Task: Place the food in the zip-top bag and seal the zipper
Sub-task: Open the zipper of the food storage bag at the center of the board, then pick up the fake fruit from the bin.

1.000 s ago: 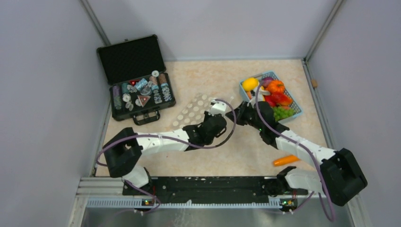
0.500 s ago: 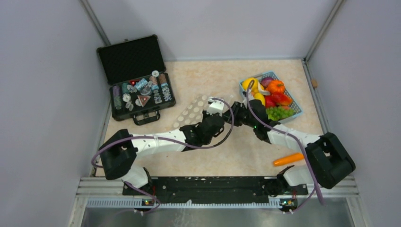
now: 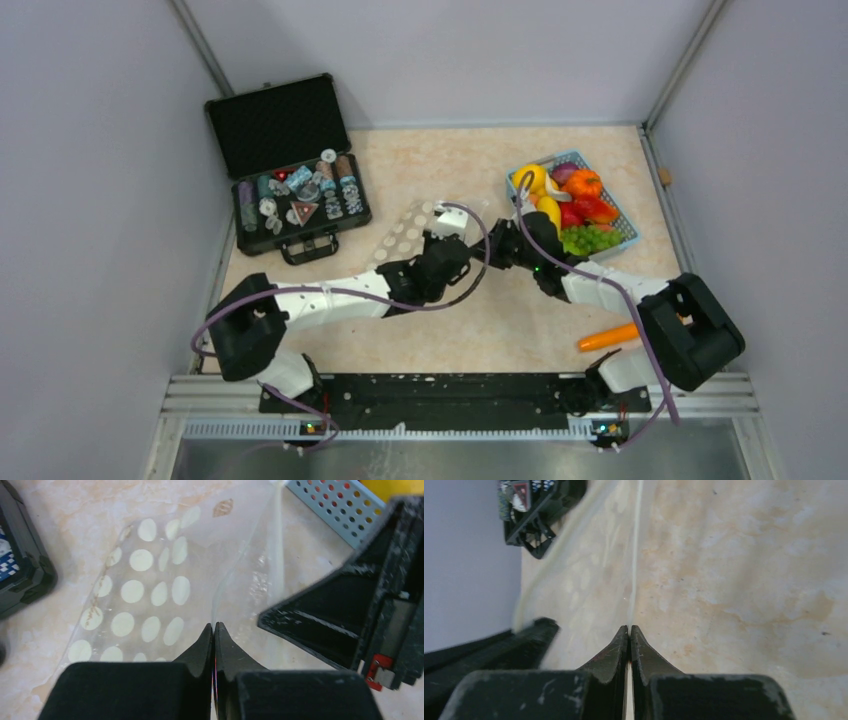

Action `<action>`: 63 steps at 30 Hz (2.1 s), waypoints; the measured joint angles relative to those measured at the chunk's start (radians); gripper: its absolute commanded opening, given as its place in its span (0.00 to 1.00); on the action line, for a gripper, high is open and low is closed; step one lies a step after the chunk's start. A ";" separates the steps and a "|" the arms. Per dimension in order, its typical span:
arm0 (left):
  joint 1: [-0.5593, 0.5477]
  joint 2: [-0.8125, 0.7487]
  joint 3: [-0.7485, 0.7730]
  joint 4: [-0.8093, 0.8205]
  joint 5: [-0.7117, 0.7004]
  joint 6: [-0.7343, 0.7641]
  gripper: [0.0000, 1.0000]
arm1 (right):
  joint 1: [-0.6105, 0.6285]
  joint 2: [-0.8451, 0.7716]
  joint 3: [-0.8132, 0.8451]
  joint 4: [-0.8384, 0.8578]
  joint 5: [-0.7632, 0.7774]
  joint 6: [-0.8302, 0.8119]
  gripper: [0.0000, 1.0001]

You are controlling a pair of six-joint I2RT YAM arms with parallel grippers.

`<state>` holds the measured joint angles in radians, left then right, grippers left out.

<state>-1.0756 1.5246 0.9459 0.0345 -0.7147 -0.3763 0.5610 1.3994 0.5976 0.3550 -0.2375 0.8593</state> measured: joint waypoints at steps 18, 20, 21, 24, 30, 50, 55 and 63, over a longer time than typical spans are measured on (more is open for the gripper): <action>0.126 -0.154 0.018 -0.061 -0.019 0.064 0.00 | 0.000 0.029 0.102 -0.235 0.179 -0.201 0.12; 0.125 -0.112 0.045 -0.100 -0.023 0.049 0.00 | 0.000 0.029 0.121 -0.257 0.165 -0.217 0.16; 0.124 -0.088 0.063 -0.122 -0.025 0.034 0.00 | 0.000 0.029 0.130 -0.261 0.159 -0.224 0.18; 0.122 -0.025 0.112 -0.180 -0.035 -0.019 0.00 | 0.000 0.020 0.152 -0.274 0.148 -0.243 0.24; 0.121 0.029 0.154 -0.247 -0.047 -0.109 0.00 | 0.000 -0.059 0.158 -0.322 0.176 -0.273 0.28; 0.162 -0.025 0.076 -0.231 0.062 -0.179 0.00 | -0.316 -0.238 0.167 -0.517 0.435 -0.374 0.57; 0.170 -0.046 0.065 -0.213 0.077 -0.178 0.00 | -0.317 -0.169 0.190 -0.539 0.430 -0.431 0.59; 0.171 -0.049 0.059 -0.210 0.100 -0.174 0.00 | -0.320 -0.142 0.195 -0.522 0.439 -0.455 0.81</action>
<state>-0.9047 1.4757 1.0050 -0.1753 -0.6147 -0.5499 0.2413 1.2579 0.7921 -0.1669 0.2016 0.4042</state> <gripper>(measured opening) 0.002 0.769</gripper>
